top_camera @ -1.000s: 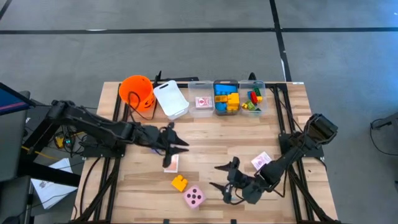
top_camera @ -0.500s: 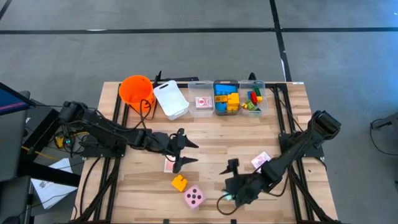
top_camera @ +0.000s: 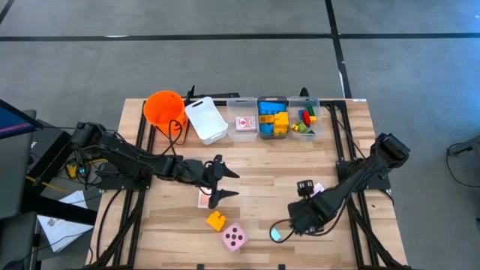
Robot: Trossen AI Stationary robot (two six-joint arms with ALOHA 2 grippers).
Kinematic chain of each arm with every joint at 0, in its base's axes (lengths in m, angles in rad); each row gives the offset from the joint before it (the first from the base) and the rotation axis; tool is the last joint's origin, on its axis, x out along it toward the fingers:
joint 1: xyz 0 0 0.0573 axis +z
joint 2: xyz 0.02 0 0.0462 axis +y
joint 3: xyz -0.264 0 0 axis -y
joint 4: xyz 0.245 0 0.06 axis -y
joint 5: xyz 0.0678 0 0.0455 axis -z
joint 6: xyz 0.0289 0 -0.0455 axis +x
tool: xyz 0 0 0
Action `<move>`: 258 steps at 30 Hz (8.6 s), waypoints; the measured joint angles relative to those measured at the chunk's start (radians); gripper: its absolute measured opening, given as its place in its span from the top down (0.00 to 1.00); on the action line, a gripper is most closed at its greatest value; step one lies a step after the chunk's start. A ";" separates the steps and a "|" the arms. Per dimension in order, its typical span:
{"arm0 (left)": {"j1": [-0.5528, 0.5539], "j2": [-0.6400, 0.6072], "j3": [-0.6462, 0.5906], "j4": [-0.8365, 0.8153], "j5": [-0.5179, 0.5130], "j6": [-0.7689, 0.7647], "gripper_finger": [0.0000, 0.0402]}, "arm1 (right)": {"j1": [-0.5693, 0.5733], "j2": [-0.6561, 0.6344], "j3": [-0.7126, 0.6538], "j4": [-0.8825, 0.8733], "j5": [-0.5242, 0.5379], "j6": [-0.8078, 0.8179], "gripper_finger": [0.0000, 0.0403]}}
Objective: Pick & Place Toys
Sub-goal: Put the red deck of cards into the left transparent bin, then put the orange deck of cards into the left transparent bin
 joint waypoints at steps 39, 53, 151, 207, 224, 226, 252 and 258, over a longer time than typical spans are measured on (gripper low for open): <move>0.000 0.000 0.000 -0.064 0.001 0.003 0.27 | -0.124 0.052 -0.162 0.047 -0.119 -0.417 0.02; 0.000 0.000 0.000 -0.095 0.000 0.002 0.27 | -0.197 0.052 -0.162 0.084 -0.119 -0.507 0.05; -0.187 -0.403 0.000 -0.431 -0.308 0.052 0.27 | -1.007 0.053 0.094 1.166 0.225 -0.041 0.26; -0.175 -0.099 -0.163 -0.736 -0.001 -0.616 0.77 | -0.038 0.053 0.062 0.834 0.842 0.242 0.19; -0.122 0.060 -0.149 -0.745 0.010 -0.763 1.00 | -0.063 0.053 0.001 0.907 0.831 0.280 0.19; -0.100 0.071 -0.132 -0.712 -0.006 -0.762 1.00 | -0.064 0.053 0.001 0.912 0.828 0.280 0.19; -0.055 0.036 -0.060 -0.582 0.224 -0.577 1.00 | -0.060 0.053 0.002 0.901 0.809 0.280 0.19; -0.098 0.077 -0.060 -0.446 0.153 -0.606 1.00 | -0.060 0.053 0.002 0.902 0.809 0.281 0.19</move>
